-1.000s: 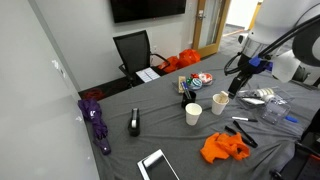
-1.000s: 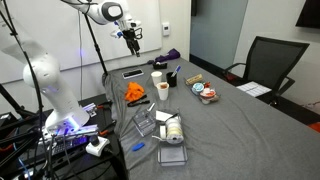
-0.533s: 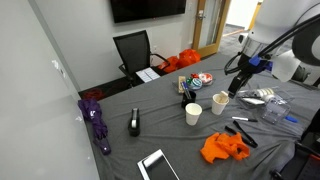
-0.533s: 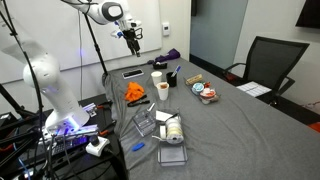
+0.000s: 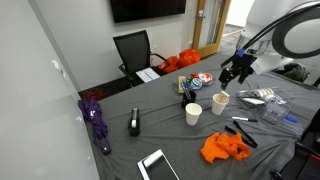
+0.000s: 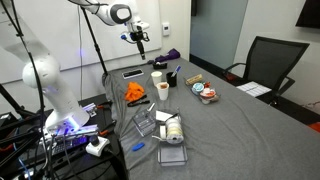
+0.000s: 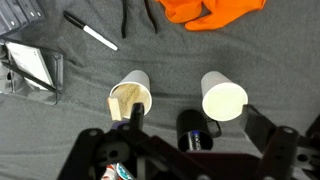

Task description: Move the plastic container to the right

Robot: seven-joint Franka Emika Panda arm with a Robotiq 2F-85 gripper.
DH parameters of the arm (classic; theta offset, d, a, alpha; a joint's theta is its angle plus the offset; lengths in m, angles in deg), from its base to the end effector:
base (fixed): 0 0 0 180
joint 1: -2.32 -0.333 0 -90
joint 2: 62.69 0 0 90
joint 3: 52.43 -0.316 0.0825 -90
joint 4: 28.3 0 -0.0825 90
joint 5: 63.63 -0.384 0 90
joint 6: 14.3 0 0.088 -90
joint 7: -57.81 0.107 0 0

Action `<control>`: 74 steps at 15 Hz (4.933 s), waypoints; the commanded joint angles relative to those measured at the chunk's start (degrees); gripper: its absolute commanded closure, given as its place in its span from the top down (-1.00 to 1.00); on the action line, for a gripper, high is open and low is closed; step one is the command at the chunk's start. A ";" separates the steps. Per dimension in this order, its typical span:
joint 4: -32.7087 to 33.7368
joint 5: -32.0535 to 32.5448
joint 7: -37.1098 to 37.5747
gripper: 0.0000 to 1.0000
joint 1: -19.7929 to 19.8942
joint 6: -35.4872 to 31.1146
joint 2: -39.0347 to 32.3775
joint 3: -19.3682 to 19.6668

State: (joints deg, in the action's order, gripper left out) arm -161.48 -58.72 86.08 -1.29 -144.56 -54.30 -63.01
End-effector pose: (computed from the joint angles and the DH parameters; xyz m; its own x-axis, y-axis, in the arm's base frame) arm 0.4811 0.1205 0.4071 0.9741 -0.1887 0.1246 -0.1953 -0.9798 0.0429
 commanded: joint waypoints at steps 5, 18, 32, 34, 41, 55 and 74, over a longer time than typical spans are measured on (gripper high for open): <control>12.92 0.16 21.20 1.00 0.39 -2.29 -15.38 4.49; 30.71 -14.05 47.36 1.00 -0.45 -5.07 -29.76 10.47; 25.47 -19.31 45.47 1.00 0.83 -24.66 -31.65 9.65; 25.39 -21.22 44.69 1.00 1.07 -30.38 -34.04 9.73; 29.13 -21.72 48.74 1.00 -1.14 -39.68 -43.68 14.48; 39.66 -16.60 63.41 1.00 -11.50 -32.07 -56.63 28.80; 56.06 -9.31 68.13 1.00 -6.33 -11.74 -63.17 22.25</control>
State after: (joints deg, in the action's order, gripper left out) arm -110.19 -68.53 153.19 -9.46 -157.83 -114.53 -39.11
